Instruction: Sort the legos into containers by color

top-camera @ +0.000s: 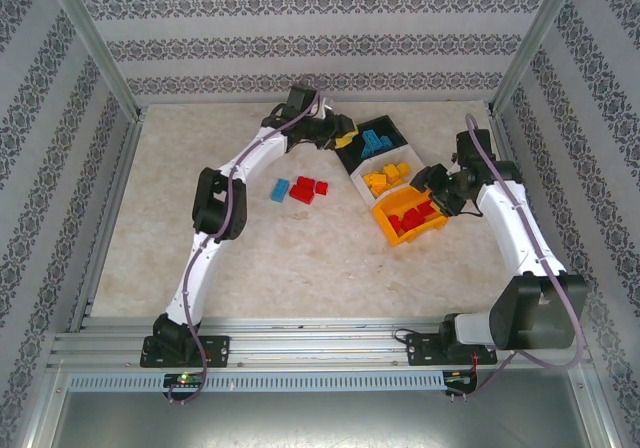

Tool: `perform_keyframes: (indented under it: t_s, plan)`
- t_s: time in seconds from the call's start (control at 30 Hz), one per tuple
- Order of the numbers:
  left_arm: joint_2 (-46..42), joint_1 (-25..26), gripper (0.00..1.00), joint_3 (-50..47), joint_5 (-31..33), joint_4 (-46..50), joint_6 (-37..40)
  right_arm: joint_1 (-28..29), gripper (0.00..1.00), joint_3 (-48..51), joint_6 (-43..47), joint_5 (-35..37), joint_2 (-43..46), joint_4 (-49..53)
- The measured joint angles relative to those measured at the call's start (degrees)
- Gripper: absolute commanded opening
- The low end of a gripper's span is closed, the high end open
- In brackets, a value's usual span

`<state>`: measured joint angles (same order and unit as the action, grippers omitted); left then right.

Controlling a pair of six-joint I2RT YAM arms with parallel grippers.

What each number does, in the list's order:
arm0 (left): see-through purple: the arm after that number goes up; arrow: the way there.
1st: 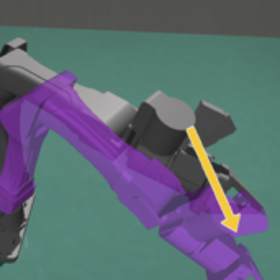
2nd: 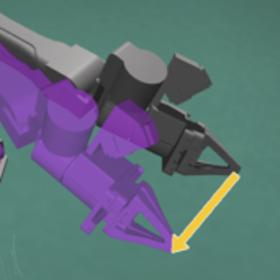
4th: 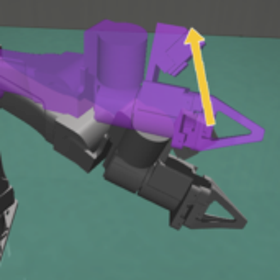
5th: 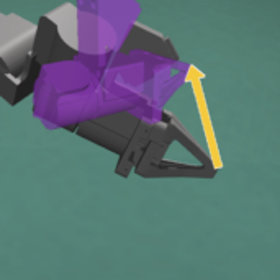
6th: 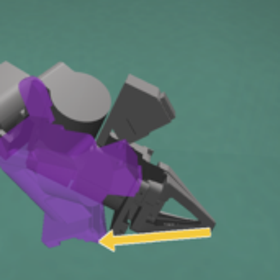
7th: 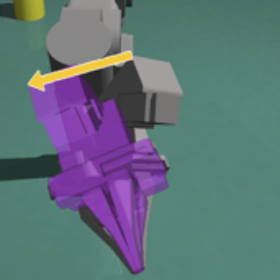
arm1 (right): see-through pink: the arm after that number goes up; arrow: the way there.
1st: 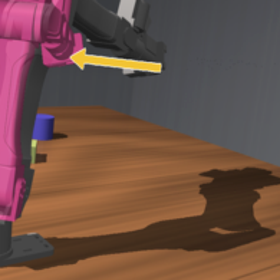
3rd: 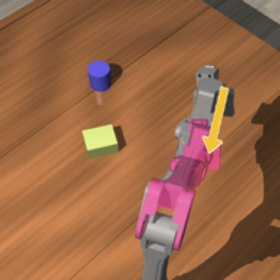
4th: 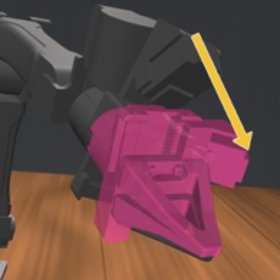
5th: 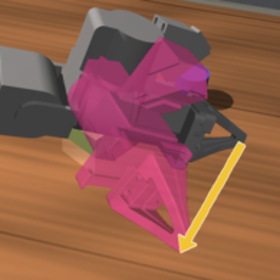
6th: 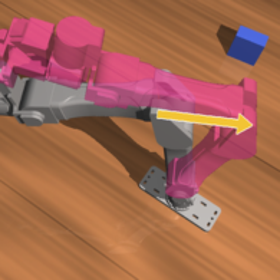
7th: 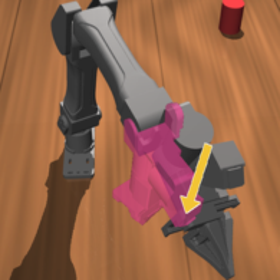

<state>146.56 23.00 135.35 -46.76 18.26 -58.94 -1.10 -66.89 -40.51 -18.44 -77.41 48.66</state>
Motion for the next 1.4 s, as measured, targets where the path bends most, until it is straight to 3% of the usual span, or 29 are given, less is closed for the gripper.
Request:
perform_keyframes:
  t_s: [0.2,0.37,0.7,0.87,1.03,1.2,1.4]
  plan:
    - [3.76,0.90,0.54,5.70,0.07,0.79,-2.45,-0.68,0.61,-0.13,1.75,-0.66,-1.20,0.81]
    - [4.66,0.90,0.62,5.79,0.07,1.09,-2.89,-0.68,0.61,-0.13,2.40,-1.53,-1.77,0.98]
    - [4.68,0.90,0.63,6.03,0.20,5.05,-0.09,-0.61,0.60,-0.13,3.04,-2.82,-1.81,1.05]
    - [1.97,0.70,0.65,6.03,6.58,20.94,13.33,2.40,0.60,-0.48,2.97,-2.93,-1.97,0.92]
    - [-7.65,0.44,0.70,1.22,21.42,38.05,30.01,7.85,0.60,-0.57,1.90,-2.93,-3.45,-0.26]
    - [-22.49,-0.83,0.70,-17.29,30.71,41.35,39.15,13.18,0.60,-2.21,0.52,-2.89,-7.76,-1.64]
    - [-28.04,-4.48,0.70,-31.26,34.01,40.48,44.04,16.68,0.60,-5.33,-0.15,-2.80,-11.08,-2.29]
